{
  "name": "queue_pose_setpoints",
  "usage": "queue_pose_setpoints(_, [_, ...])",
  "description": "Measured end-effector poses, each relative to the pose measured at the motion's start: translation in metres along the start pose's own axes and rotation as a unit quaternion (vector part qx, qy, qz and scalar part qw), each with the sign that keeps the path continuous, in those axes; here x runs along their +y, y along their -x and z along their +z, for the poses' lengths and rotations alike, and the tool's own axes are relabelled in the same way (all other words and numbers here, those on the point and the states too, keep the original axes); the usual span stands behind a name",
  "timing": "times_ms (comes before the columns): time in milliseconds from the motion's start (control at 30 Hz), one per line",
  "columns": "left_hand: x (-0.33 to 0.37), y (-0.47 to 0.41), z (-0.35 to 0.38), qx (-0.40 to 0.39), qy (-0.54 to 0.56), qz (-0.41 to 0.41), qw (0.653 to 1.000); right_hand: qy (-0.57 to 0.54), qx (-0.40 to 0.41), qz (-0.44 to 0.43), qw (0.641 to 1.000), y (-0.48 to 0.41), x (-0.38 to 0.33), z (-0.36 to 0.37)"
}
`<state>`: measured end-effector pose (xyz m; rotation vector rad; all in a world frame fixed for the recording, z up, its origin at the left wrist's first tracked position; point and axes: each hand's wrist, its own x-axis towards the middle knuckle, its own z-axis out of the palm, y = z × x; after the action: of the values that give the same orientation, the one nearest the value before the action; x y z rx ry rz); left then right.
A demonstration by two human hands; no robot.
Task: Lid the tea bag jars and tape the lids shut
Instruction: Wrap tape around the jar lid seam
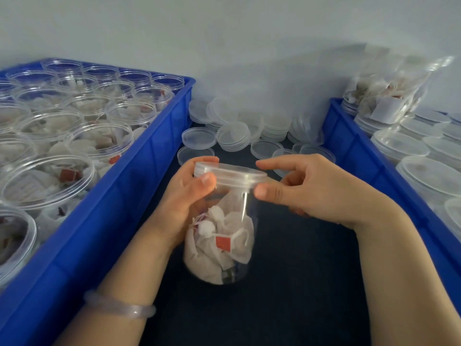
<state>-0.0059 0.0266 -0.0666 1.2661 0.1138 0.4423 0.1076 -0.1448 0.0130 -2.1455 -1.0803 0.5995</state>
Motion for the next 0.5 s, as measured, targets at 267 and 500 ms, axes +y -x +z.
queue_pose_setpoints(267, [0.007,0.001,-0.009,-0.033,-0.175,0.016,0.984,-0.049,-0.07,-0.005,0.996,-0.009,0.004,0.013])
queue_pose_setpoints(500, [-0.003,0.005,-0.002,0.068,-0.239,0.092,0.964,-0.044,-0.034,-0.047,0.997,-0.011,-0.008,0.019])
